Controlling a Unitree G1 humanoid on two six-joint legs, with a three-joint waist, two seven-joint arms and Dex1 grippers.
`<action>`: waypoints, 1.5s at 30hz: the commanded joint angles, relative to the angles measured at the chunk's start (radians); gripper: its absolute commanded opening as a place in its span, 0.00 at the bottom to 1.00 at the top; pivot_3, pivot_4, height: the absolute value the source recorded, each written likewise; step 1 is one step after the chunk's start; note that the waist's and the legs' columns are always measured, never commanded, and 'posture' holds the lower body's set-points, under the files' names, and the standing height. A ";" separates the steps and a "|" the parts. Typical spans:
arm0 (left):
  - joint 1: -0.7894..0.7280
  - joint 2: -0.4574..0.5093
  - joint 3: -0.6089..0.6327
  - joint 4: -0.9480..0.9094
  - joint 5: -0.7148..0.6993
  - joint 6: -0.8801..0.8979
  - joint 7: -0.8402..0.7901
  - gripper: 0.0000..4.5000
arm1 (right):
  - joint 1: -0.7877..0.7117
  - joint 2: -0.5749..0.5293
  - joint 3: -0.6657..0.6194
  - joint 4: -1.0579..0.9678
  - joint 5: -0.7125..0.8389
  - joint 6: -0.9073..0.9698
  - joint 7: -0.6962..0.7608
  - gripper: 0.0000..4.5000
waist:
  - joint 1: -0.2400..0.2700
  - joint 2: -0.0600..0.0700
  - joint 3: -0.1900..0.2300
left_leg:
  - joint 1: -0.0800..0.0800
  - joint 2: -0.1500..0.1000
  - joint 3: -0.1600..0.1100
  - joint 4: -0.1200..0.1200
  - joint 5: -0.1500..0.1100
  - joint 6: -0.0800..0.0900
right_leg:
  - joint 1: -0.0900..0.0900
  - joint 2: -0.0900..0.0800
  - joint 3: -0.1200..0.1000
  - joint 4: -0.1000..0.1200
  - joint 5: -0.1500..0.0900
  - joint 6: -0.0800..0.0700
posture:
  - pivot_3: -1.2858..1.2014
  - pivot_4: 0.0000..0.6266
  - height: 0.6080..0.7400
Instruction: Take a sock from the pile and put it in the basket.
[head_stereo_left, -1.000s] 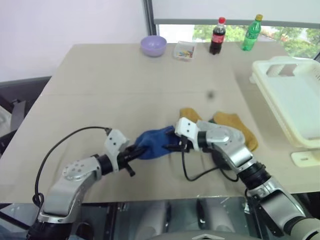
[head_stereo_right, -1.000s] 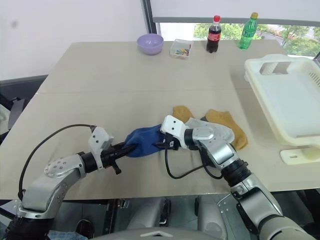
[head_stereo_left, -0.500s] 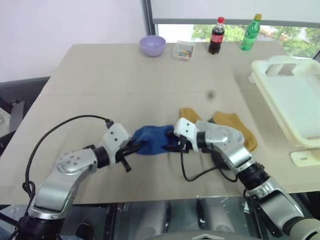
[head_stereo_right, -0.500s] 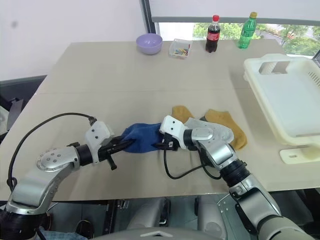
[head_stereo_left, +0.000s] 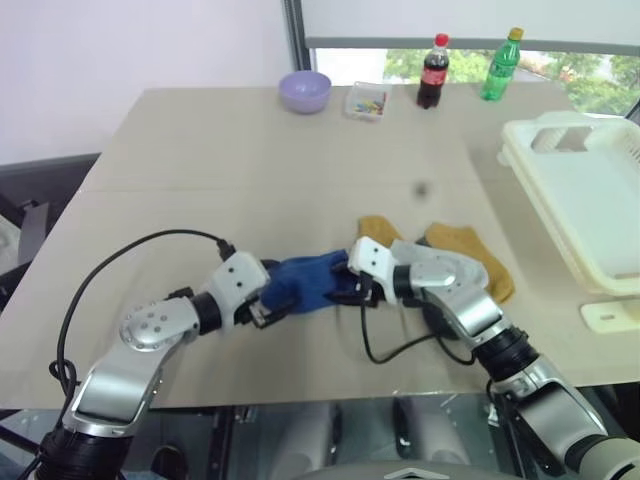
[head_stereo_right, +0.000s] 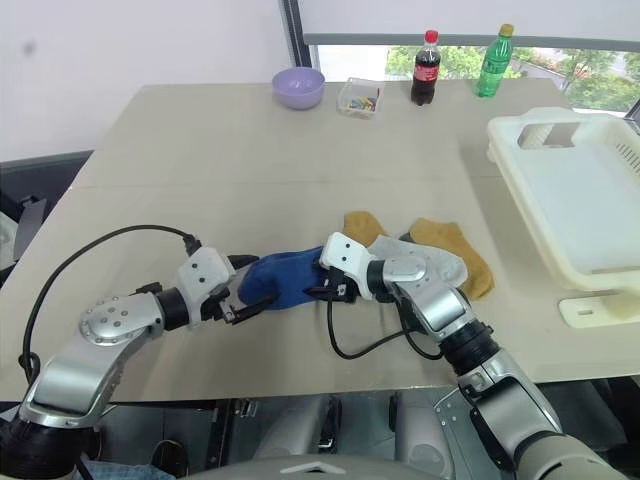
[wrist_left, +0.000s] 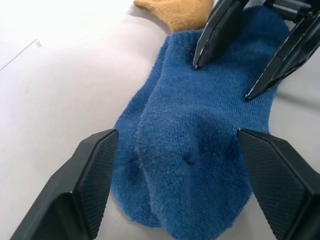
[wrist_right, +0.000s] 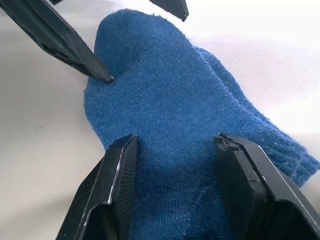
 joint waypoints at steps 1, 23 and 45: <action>0.003 0.003 0.016 -0.007 -0.003 -0.028 -0.009 0.77 | 0.000 0.006 -0.018 -0.029 0.003 -0.005 -0.002 0.55 | 0.000 0.000 0.000 | 0.000 0.000 0.000 0.000 0.000 0.000 | 0.000 0.000 0.000 0.000 0.000 0.000 | 0.52 0.24 0.96; -0.134 0.075 -0.033 0.048 0.040 -0.013 -0.084 0.02 | 0.007 0.006 -0.011 -0.030 -0.009 0.008 -0.011 0.55 | -0.001 0.000 0.000 | 0.000 0.000 0.000 0.000 0.000 0.000 | 0.000 0.001 0.000 0.000 0.000 0.000 | 0.52 0.24 0.96; -0.380 0.052 -0.136 0.280 0.192 -0.127 -0.093 0.02 | 0.024 0.000 -0.029 -0.051 -0.008 0.039 -0.037 0.55 | 0.000 0.000 0.000 | 0.000 0.001 0.000 0.000 0.001 -0.002 | -0.001 0.004 0.001 0.002 0.001 -0.001 | 0.52 0.24 0.96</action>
